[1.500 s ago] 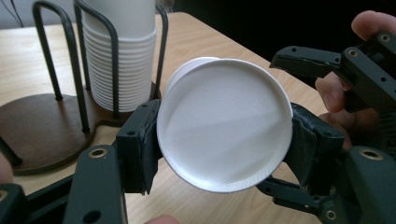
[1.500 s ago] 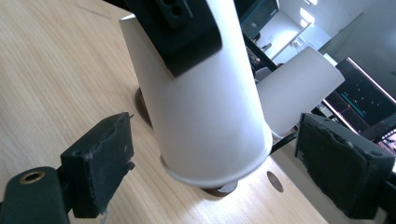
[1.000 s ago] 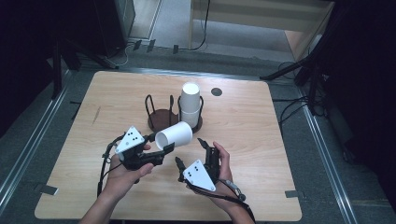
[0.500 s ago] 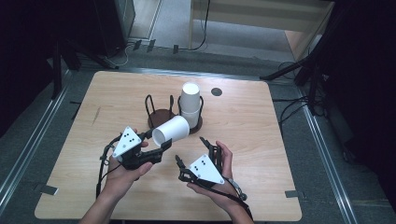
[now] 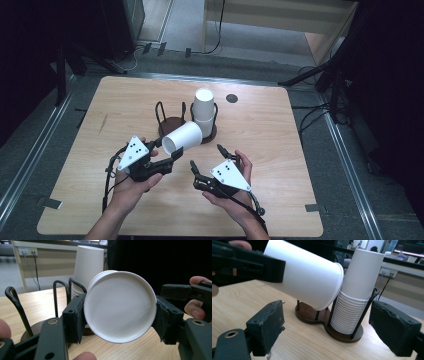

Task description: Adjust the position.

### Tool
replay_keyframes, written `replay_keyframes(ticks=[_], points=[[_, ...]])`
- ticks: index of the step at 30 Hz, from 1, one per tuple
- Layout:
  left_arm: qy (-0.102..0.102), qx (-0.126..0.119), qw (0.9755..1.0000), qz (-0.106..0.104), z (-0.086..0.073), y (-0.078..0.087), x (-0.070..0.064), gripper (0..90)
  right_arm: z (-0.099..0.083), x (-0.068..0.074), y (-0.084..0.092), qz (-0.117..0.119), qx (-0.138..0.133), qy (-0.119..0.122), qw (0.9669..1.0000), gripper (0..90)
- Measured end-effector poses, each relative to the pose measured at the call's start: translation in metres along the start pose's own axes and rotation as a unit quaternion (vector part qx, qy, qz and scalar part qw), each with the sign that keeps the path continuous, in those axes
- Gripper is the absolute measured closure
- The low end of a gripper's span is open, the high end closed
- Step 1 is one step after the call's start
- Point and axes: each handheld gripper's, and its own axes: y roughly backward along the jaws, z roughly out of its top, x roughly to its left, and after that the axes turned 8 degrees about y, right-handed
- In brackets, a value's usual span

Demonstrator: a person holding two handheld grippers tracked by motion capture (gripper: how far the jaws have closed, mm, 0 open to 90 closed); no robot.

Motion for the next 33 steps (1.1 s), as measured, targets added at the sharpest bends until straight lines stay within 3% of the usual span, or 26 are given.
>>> replay_keyframes(ticks=[3, 5, 12, 13, 18, 20, 23, 24, 26, 29, 33], points=[[-0.001, -0.009, 0.9999, -0.005, 0.0, 0.001, 0.0, 35.6, 0.003, -0.001, 0.001, 0.001, -0.002, -0.025, 0.9997, 13.7], [-0.001, -0.012, 0.9999, -0.006, 0.0, 0.001, 0.0, 35.6, 0.004, -0.001, 0.002, 0.001, -0.003, -0.028, 0.9996, 14.1], [-0.004, -0.032, 0.9994, -0.009, -0.001, 0.001, -0.001, 35.6, 0.013, -0.003, 0.005, 0.012, 0.005, -0.087, 0.9962, 15.7], [-0.004, -0.033, 0.9994, -0.009, -0.002, 0.001, 0.0, 35.6, 0.015, -0.002, 0.005, 0.01, 0.014, -0.108, 0.994, 15.0], [-0.009, -0.041, 0.9991, -0.011, -0.004, 0.001, -0.002, 35.5, 0.02, -0.003, 0.004, 0.003, 0.024, -0.153, 0.9879, 7.1], [-0.008, -0.045, 0.9989, -0.012, -0.004, 0.0, -0.002, 35.5, 0.022, -0.003, 0.003, 0.004, 0.024, -0.177, 0.9839, 4.9], [-0.006, -0.048, 0.9987, -0.013, -0.005, 0.0, -0.002, 35.5, 0.024, -0.004, 0.002, 0.002, 0.023, -0.19, 0.9816, 3.0], [-0.003, -0.05, 0.9986, -0.014, -0.006, 0.0, -0.001, 35.4, 0.025, -0.004, 0.001, 0.005, 0.022, -0.212, 0.977, 2.7], [-0.001, -0.053, 0.9985, -0.013, -0.007, -0.001, -0.001, 35.5, 0.025, -0.005, 0.0, 0.005, 0.023, -0.235, 0.9716, 2.3], [-0.007, -0.059, 0.9981, -0.012, -0.008, -0.001, -0.001, 35.5, 0.025, -0.006, -0.002, 0.004, 0.021, -0.277, 0.9606, 1.8], [-0.012, -0.065, 0.9977, -0.013, -0.01, -0.002, -0.003, 35.5, 0.024, -0.008, -0.005, 0.009, 0.021, -0.337, 0.9413, 1.7]])
